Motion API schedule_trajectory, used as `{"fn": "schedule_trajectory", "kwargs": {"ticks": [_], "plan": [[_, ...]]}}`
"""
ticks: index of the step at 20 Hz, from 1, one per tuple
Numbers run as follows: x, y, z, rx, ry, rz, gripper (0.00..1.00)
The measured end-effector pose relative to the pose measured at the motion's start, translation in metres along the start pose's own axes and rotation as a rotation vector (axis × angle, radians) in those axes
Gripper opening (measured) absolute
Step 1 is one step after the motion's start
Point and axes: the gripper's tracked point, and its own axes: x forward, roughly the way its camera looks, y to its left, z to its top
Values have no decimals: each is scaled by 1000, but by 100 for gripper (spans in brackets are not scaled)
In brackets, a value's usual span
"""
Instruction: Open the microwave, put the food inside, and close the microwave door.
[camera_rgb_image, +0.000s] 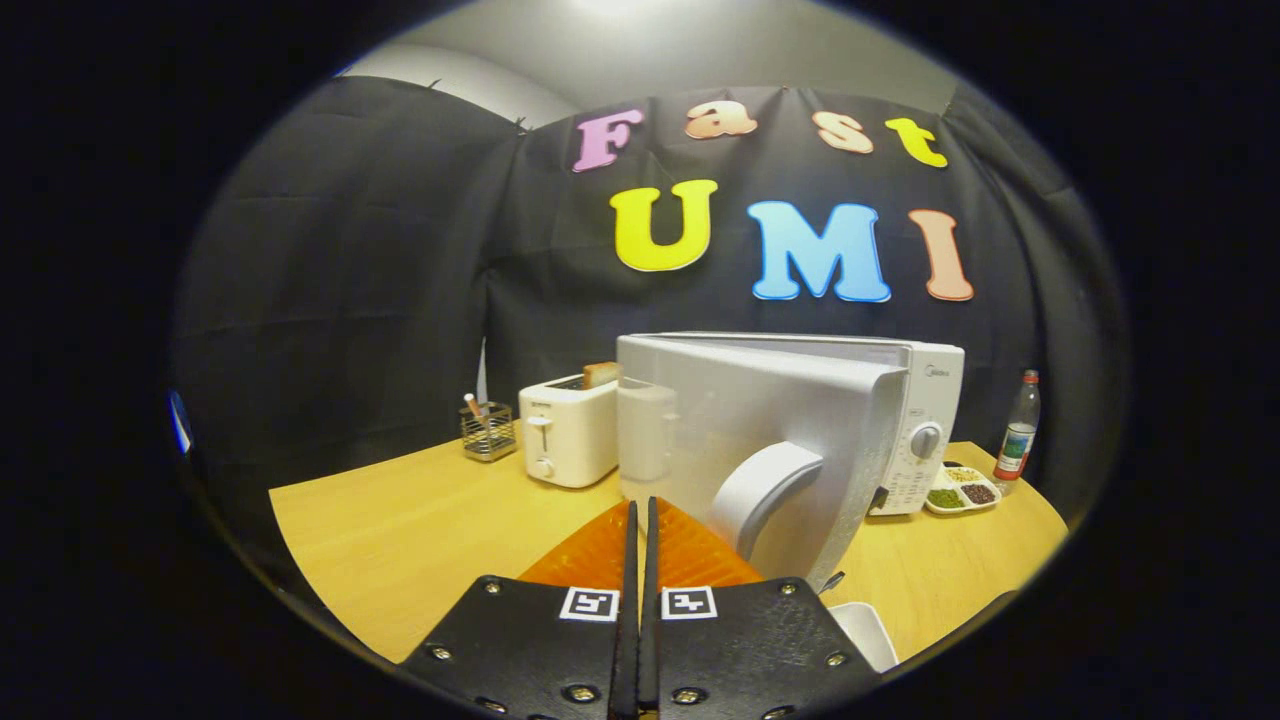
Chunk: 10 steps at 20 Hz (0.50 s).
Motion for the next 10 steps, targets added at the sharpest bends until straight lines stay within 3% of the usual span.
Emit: {"fn": "schedule_trajectory", "kwargs": {"ticks": [6,10], "plan": [[39,-84,6,68,-15,-182,2],[74,-124,13,35,-17,-269,1]]}}
